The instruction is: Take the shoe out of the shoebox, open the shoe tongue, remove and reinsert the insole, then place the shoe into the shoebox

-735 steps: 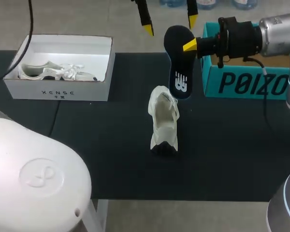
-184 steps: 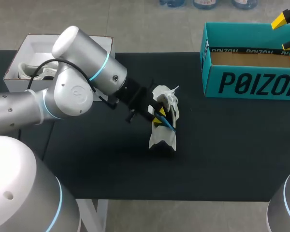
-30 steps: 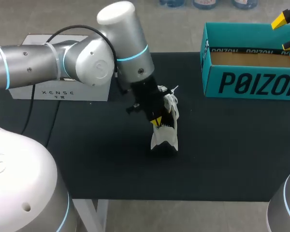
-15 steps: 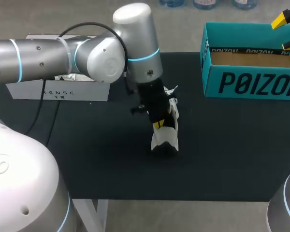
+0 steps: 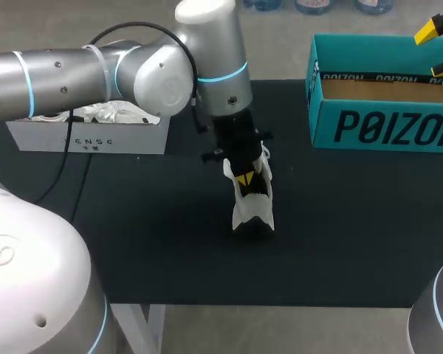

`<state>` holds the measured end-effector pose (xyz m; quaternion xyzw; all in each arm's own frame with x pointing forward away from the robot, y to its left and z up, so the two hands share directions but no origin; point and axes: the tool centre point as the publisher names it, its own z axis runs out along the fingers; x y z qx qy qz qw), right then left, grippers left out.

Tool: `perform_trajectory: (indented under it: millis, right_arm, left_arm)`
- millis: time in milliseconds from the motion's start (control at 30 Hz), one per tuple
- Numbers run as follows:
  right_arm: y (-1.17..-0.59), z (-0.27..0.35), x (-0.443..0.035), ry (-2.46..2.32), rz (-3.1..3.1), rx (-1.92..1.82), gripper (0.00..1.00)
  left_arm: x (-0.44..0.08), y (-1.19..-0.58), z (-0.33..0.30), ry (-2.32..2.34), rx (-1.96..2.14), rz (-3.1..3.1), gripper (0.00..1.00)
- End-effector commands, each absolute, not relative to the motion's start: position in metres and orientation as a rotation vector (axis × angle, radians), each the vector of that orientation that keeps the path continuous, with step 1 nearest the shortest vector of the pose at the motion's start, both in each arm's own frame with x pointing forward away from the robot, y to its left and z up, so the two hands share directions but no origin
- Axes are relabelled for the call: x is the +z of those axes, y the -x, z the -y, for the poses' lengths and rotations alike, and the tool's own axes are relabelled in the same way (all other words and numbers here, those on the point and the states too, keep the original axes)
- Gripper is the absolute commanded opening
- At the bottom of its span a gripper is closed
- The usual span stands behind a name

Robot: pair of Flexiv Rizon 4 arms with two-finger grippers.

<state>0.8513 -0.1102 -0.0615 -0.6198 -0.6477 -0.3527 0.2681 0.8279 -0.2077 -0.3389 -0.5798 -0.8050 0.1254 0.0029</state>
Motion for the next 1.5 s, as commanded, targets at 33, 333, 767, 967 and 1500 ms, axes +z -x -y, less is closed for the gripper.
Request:
perform_trajectory:
  millis: [33, 333, 767, 967, 1500]
  right_arm:
    - [-0.853, 0.11, -0.062, 1.673, 1.749, -0.946, 1.0]
    - [-0.853, 0.11, -0.062, 1.673, 1.749, -0.946, 1.0]
    - [-0.853, 0.11, -0.062, 1.673, 1.749, -0.946, 1.0]
    - [-0.853, 0.11, -0.062, 1.673, 1.749, -0.946, 1.0]
    - [-0.853, 0.11, -0.062, 1.673, 1.749, -0.946, 1.0]
  left_arm:
    - [-0.339, -0.827, 0.209, 1.825, 0.391, 2.522, 0.0]
    - [-0.364, -0.819, 0.219, 1.799, 0.46, 2.441, 0.0]
    - [-0.402, -0.807, 0.22, 1.811, 0.413, 2.39, 0.0]
    - [-0.409, -0.806, 0.221, 1.813, 0.363, 2.402, 0.0]
    - [-0.378, -0.832, 0.216, 1.847, 0.26, 2.491, 0.0]
